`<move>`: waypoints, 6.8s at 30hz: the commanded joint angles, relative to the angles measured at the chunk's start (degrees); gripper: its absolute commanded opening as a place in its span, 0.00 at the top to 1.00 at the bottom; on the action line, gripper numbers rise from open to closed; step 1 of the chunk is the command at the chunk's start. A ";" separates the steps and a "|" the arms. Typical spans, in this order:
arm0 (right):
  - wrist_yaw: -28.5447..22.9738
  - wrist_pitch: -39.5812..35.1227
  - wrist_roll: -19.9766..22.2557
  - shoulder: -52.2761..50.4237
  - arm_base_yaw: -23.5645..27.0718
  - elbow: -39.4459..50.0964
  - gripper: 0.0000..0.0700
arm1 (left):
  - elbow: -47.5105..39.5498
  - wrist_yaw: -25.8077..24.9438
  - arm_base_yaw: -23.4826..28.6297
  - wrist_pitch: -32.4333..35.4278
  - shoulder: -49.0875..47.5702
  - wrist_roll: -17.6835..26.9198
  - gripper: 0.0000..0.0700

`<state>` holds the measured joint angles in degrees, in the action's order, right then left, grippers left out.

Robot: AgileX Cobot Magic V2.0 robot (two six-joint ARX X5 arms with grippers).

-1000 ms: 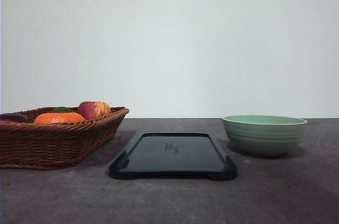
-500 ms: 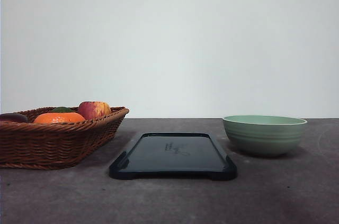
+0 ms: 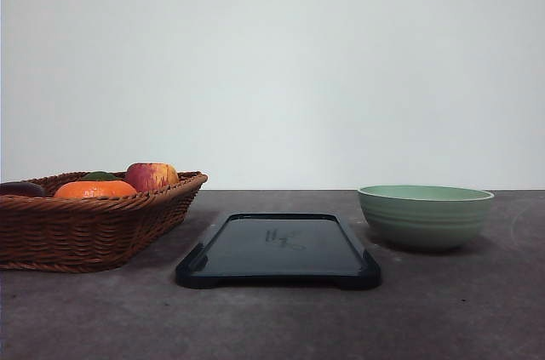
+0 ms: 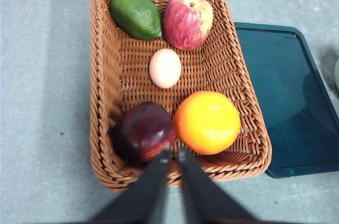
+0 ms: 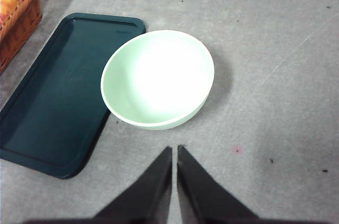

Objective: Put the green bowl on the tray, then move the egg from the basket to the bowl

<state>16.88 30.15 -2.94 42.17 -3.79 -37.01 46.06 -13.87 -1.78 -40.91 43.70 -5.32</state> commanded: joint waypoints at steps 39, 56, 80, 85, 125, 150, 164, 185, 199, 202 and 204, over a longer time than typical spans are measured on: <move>-0.35 6.47 -9.90 39.62 -0.15 -27.09 0.52 | 1.38 -0.35 -0.17 1.92 0.26 -0.33 0.45; -0.31 2.31 -9.93 53.48 -0.17 -27.28 0.80 | 1.38 -0.35 -0.17 1.88 0.26 -0.33 0.45; 2.38 15.35 -7.51 52.82 -8.79 -45.01 1.00 | 1.38 -0.35 -0.17 1.78 0.26 -0.33 0.45; -1.29 17.54 -6.92 54.23 -14.58 -50.19 1.00 | 1.38 -0.35 -0.17 1.66 0.26 -0.33 0.45; -6.40 17.29 -5.36 76.70 -22.71 -60.50 0.95 | 1.38 -0.35 -0.17 1.47 0.26 -0.33 0.45; -10.88 3.06 -5.07 53.76 -23.30 -44.23 0.67 | 1.38 -0.35 -0.17 2.42 0.26 0.13 0.45; -12.88 -4.12 -1.97 22.63 -23.02 -12.30 0.67 | 1.44 -0.39 -2.67 3.23 1.00 -1.11 0.45; -14.05 0.50 -2.43 15.39 -23.03 -11.65 0.67 | 32.68 2.54 -10.10 -9.95 37.88 1.33 0.44; -13.99 0.48 -2.67 15.39 -23.04 -11.65 0.67 | 39.06 7.43 -10.69 -9.67 54.83 5.47 0.44; -13.97 0.50 -2.65 15.39 -23.04 -11.65 0.67 | 39.06 7.45 -10.73 -7.97 56.92 5.81 0.44; -13.97 0.56 -2.65 15.39 -23.04 -11.65 0.67 | 39.06 7.51 -10.73 -6.90 58.05 5.93 0.44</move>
<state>2.96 31.04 -5.74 57.12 -26.57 -48.16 83.83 -6.38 -12.29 -48.45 100.59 -0.48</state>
